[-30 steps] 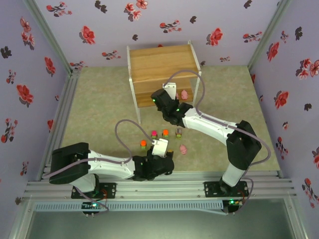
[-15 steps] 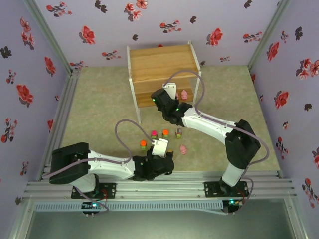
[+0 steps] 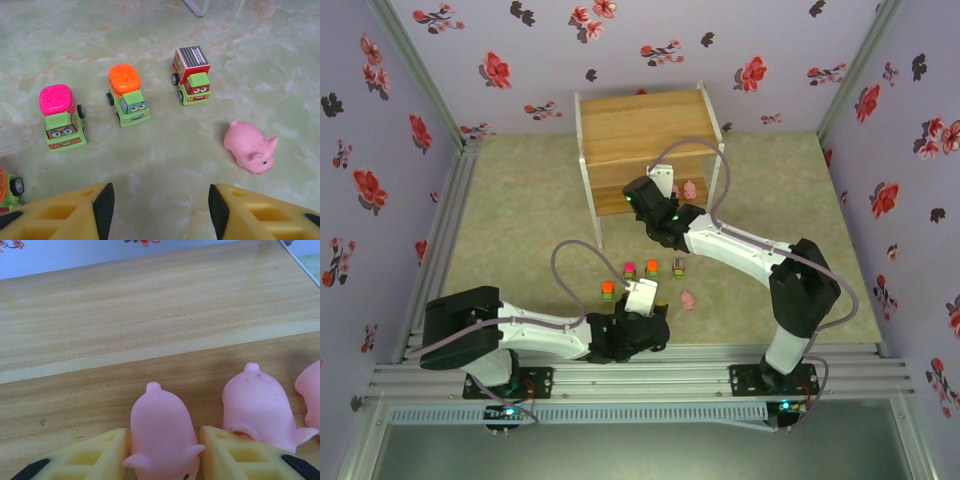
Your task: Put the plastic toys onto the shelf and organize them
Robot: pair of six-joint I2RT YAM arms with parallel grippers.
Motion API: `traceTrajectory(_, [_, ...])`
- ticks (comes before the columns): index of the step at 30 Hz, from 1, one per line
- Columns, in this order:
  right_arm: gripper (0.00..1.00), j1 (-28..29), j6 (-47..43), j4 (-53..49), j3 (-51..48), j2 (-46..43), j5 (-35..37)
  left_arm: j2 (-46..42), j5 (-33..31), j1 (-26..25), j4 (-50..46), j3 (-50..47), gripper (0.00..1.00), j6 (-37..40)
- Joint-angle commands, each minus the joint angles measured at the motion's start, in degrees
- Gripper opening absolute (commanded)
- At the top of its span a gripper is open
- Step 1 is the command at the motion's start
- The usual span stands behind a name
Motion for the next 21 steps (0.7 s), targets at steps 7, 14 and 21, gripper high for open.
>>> traceTrajectory(7, [0.44, -0.06, 0.79, -0.93, 1.15, -2.15, 0.63, 0.55, -2.67, -0.39, 0.1, -0.31, 0.56, 0.15])
traceTrajectory(14, [0.45, 0.97, 1.02, -0.53, -1.76, -5.75, 1.31, 0.4, -2.75, -0.43, 0.1, -0.36, 0.56, 0.14])
traceTrajectory(21, [0.45, 2.34, 1.22, -0.97, -5.39, -9.49, 2.34, 0.79, -2.75, -0.45, -0.47, 0.39, 0.56, 0.26])
